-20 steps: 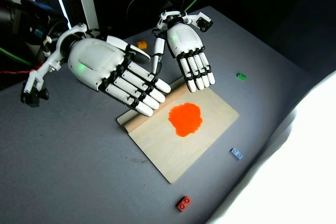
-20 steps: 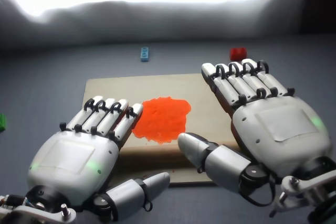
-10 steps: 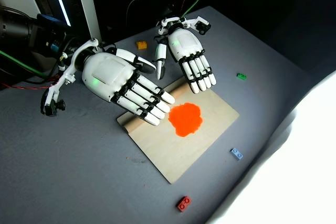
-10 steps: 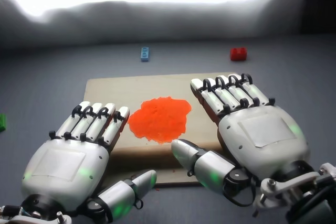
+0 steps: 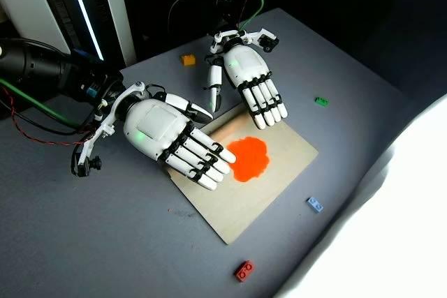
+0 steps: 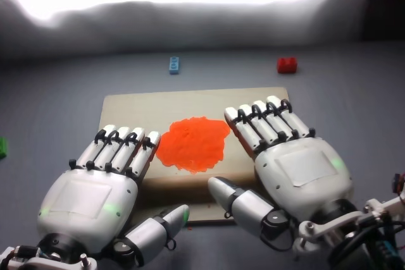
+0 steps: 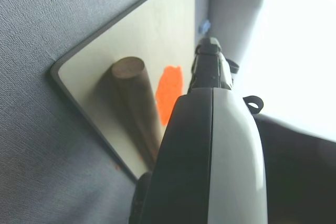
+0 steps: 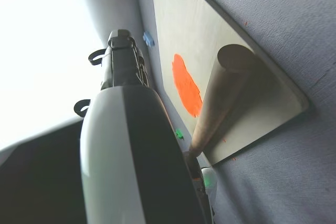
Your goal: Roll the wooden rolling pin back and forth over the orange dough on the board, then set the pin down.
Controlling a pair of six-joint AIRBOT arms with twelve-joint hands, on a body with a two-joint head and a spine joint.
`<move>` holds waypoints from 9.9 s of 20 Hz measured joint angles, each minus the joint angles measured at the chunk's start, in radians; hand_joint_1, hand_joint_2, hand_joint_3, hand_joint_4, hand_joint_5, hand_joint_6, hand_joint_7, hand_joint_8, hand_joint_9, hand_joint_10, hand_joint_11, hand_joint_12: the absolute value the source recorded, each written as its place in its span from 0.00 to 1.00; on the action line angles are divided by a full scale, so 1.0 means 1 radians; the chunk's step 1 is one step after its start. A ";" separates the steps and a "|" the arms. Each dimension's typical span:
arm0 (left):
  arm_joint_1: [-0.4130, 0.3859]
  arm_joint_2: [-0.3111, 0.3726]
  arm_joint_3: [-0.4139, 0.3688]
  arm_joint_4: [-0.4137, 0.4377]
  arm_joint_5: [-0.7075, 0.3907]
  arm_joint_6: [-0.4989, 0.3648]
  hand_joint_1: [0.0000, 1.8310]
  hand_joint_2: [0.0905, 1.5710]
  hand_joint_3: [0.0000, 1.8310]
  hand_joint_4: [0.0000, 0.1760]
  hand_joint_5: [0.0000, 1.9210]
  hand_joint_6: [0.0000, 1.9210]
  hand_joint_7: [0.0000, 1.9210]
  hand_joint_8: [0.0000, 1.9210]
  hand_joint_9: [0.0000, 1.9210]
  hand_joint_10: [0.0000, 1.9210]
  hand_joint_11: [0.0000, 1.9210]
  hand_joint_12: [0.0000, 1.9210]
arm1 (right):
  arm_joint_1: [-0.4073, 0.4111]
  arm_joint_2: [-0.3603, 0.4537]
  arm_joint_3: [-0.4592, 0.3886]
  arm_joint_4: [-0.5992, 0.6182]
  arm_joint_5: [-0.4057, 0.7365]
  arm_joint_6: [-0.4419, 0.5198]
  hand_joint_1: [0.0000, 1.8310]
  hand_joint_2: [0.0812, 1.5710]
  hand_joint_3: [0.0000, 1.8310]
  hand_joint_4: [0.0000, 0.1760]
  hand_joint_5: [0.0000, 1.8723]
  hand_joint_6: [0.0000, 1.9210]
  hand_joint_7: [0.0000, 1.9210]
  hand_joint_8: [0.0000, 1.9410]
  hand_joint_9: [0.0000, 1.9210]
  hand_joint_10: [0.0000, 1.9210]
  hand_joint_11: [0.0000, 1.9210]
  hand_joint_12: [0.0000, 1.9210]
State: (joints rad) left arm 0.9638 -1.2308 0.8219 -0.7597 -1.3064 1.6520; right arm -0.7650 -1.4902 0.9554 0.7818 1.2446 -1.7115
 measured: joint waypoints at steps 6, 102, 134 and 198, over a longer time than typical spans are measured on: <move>0.000 -0.012 0.032 0.004 0.032 0.009 0.00 0.81 0.02 0.00 0.00 0.00 0.00 0.00 0.00 0.00 0.00 0.00 | -0.011 -0.042 0.058 0.003 -0.005 0.006 0.00 0.88 0.02 0.00 0.01 0.00 0.01 0.00 0.00 0.00 0.00 0.00; -0.172 -0.139 0.340 -0.100 0.240 -0.176 0.00 0.89 0.01 0.00 0.00 0.00 0.00 0.00 0.00 0.00 0.00 0.00 | 0.057 -0.099 0.265 0.105 -0.137 0.090 0.00 0.92 0.00 0.00 0.02 0.00 0.04 0.00 0.03 0.00 0.01 0.02; -0.225 -0.195 0.456 -0.106 0.294 -0.211 0.00 0.92 0.01 0.00 0.00 0.00 0.00 0.00 0.00 0.00 0.00 0.00 | 0.101 -0.114 0.357 0.101 -0.211 0.149 0.00 0.90 0.00 0.00 0.09 0.01 0.09 0.00 0.10 0.01 0.00 0.30; -0.286 -0.218 0.528 -0.130 0.392 -0.217 0.00 0.90 0.00 0.00 0.00 0.00 0.00 0.00 0.00 0.00 0.00 0.00 | 0.126 -0.195 0.495 0.108 -0.214 0.141 0.00 0.89 0.00 0.00 0.10 0.00 0.09 0.00 0.07 0.01 0.00 0.13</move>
State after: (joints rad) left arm 0.6773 -1.4490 1.3495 -0.8898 -0.9142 1.4349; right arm -0.6392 -1.6855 1.4506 0.8898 1.0306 -1.5707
